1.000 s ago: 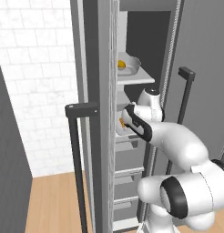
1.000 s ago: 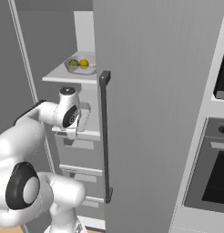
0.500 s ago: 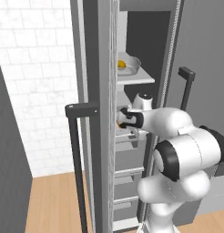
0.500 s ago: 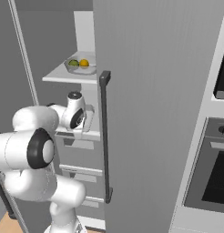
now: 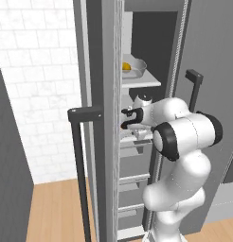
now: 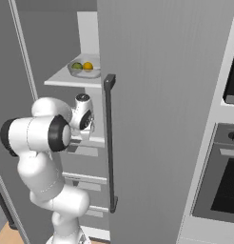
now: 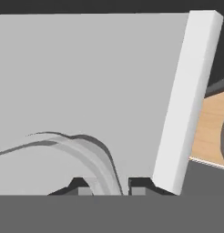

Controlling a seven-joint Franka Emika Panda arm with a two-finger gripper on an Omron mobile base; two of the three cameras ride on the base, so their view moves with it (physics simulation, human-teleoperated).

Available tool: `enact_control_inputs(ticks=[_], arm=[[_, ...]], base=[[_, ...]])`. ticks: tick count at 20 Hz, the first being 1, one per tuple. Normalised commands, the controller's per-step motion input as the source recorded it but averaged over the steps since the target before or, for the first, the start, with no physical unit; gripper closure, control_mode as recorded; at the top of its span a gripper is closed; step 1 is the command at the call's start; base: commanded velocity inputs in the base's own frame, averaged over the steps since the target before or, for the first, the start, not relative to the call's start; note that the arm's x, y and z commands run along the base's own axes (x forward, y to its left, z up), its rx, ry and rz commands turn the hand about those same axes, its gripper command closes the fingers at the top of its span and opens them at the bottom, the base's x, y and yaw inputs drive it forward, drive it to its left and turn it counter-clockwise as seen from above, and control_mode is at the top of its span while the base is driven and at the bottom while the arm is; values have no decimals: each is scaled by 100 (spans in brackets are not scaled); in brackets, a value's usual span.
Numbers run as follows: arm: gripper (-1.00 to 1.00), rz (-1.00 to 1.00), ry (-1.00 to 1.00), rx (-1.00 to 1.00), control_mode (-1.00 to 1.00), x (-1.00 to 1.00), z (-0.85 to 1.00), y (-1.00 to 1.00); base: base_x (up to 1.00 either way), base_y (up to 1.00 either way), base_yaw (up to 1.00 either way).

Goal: Take the meat container that has the shrimp and place it on the second highest rack of the freezer. Then take the vegetable container that has the lemon and lime and place it on the highest rack of the freezer.

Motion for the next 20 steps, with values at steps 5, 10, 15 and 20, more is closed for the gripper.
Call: enact_control_inputs(ticks=[5, 10, 15, 20], arm=[[-100, 0, -1, 0, -100, 14, -24, 6], [-100, -1, -11, 0, -100, -7, -8, 0], [-100, -4, -23, 0, -100, -30, 5, -11], [-100, -4, -20, 0, -100, -47, 45, -25]], base=[[0, 0, 0], [0, 0, 0], [0, 0, 0], [0, 0, 0]])
